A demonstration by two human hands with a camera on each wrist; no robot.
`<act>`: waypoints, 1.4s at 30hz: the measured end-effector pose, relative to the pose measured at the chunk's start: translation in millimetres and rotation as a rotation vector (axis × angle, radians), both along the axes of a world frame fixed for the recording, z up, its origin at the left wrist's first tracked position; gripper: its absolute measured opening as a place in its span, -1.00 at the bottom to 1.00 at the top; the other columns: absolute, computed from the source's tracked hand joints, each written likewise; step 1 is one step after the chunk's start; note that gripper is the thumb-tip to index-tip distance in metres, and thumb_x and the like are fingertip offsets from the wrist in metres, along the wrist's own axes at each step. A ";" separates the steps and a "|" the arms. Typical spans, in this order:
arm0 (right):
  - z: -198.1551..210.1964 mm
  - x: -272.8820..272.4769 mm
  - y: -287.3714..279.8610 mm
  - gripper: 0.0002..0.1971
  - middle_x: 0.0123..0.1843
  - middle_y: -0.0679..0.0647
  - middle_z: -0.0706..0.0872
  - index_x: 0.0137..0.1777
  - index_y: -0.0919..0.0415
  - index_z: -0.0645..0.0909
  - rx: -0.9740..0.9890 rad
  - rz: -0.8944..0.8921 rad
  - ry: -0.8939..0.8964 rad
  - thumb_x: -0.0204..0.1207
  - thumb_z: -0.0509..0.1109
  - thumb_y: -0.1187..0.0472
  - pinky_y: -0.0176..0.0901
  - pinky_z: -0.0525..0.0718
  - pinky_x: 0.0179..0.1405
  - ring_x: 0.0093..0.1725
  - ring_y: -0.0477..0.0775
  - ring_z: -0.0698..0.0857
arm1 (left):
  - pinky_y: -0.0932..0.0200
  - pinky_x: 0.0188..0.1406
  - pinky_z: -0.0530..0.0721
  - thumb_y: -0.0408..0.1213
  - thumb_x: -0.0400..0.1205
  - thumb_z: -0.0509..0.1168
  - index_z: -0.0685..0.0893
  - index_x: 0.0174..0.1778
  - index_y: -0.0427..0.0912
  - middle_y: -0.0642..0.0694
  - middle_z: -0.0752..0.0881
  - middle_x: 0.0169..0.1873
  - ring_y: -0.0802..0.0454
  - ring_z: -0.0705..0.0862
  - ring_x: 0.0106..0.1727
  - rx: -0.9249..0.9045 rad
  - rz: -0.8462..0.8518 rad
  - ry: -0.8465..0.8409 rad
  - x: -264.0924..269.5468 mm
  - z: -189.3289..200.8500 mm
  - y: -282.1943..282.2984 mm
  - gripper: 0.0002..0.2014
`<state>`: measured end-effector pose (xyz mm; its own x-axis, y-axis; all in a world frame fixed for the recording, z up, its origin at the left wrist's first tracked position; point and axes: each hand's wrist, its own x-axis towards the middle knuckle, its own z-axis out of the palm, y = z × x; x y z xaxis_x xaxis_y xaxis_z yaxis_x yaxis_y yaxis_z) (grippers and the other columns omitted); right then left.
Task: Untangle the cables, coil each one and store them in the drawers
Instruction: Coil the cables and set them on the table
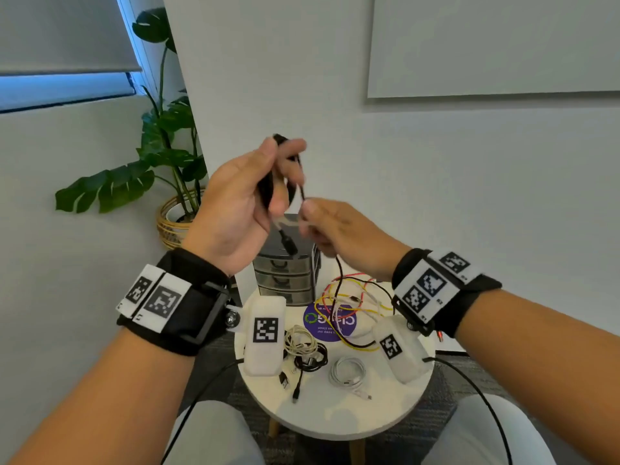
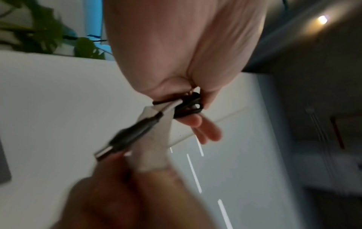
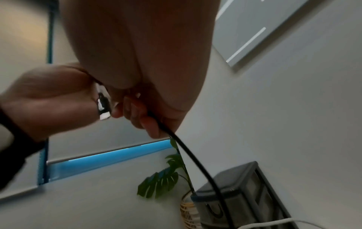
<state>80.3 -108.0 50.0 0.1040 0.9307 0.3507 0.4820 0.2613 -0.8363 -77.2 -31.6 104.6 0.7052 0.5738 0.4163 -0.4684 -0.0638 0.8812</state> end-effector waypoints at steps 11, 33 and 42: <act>38.8 -4.0 -7.4 -0.82 -0.27 -0.39 0.64 0.04 0.30 0.70 -0.095 0.157 -0.240 0.77 0.28 0.28 -0.10 0.49 -0.30 -0.41 -0.19 0.47 | -0.21 -0.20 0.75 -0.13 0.85 0.14 0.55 0.05 -0.24 0.01 0.76 -0.27 -0.05 0.76 -0.30 0.921 0.596 0.460 7.9 -4.5 18.4 -0.77; 2.9 10.5 2.8 -0.73 -0.05 -0.41 0.66 0.33 0.13 0.63 -0.005 -0.035 -0.402 0.86 0.11 0.12 -0.39 0.51 -0.03 -0.10 -0.36 0.62 | 0.23 -0.17 0.68 -0.22 0.87 0.12 0.55 0.43 -0.16 0.01 0.75 -0.38 0.09 0.70 -0.37 0.254 0.250 0.065 17.8 -0.9 9.2 -0.74; 39.6 16.0 1.2 -0.80 -0.07 -0.10 0.80 -0.02 0.21 0.77 0.251 -0.196 -0.567 0.73 0.37 0.15 -0.26 0.57 -0.12 -0.12 -0.17 0.71 | 0.38 0.00 0.70 -0.18 0.86 0.16 0.62 0.20 -0.06 0.16 0.78 -0.14 0.45 0.75 -0.07 0.787 0.570 0.336 21.4 -7.1 26.4 -0.85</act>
<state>96.3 -106.8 89.5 -0.0013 0.7959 0.6055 0.8894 0.2777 -0.3630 -55.8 -5.2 97.5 0.5632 0.5094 0.6506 0.0752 -0.8157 0.5735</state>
